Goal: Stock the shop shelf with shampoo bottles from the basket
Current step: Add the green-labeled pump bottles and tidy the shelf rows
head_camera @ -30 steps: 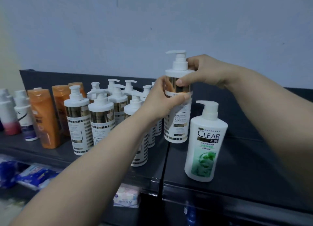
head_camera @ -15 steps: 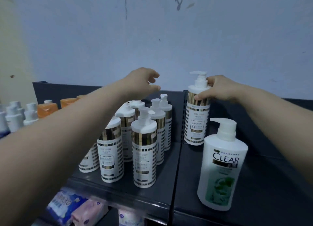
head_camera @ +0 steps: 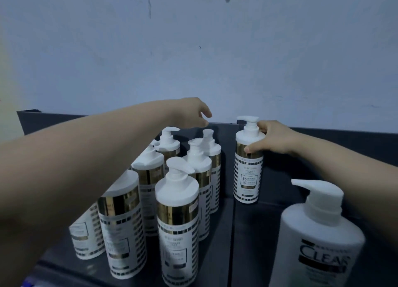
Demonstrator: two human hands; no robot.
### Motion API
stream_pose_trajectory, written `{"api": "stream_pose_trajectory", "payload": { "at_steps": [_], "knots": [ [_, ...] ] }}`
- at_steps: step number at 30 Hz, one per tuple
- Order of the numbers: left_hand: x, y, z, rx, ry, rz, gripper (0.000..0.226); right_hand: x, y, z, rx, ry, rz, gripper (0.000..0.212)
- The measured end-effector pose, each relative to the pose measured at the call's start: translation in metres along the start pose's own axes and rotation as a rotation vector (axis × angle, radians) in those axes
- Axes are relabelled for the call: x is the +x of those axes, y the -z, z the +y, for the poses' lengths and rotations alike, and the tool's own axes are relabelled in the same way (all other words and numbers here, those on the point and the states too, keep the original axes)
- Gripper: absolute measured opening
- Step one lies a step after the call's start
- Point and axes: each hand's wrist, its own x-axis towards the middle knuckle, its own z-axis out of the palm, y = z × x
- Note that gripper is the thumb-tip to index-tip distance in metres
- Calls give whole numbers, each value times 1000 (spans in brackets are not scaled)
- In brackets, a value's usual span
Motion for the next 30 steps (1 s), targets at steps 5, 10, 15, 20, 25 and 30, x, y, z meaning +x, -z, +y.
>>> {"api": "stream_pose_trajectory", "payload": {
  "at_steps": [5, 10, 15, 20, 25, 30],
  "knots": [
    [27, -10, 1, -9, 33, -60, 30, 13, -13, 15, 16, -5, -40, 50],
    [42, -18, 6, -146, 105, -129, 19, 19, -26, 20, 3, 9, -68, 55],
    [42, -17, 6, -143, 122, -125, 7, 23, -38, 22, 28, 19, -83, 57],
    [37, -15, 4, -177, 91, -145, 6, 26, -48, 20, 35, 32, -95, 59],
    [33, -13, -5, -206, 106, -158, 7, 29, -58, 15, 49, 47, -85, 53],
    [24, -9, -13, -248, 122, -171, 10, 31, -68, 7, 23, 61, -81, 48]
  ]
}}
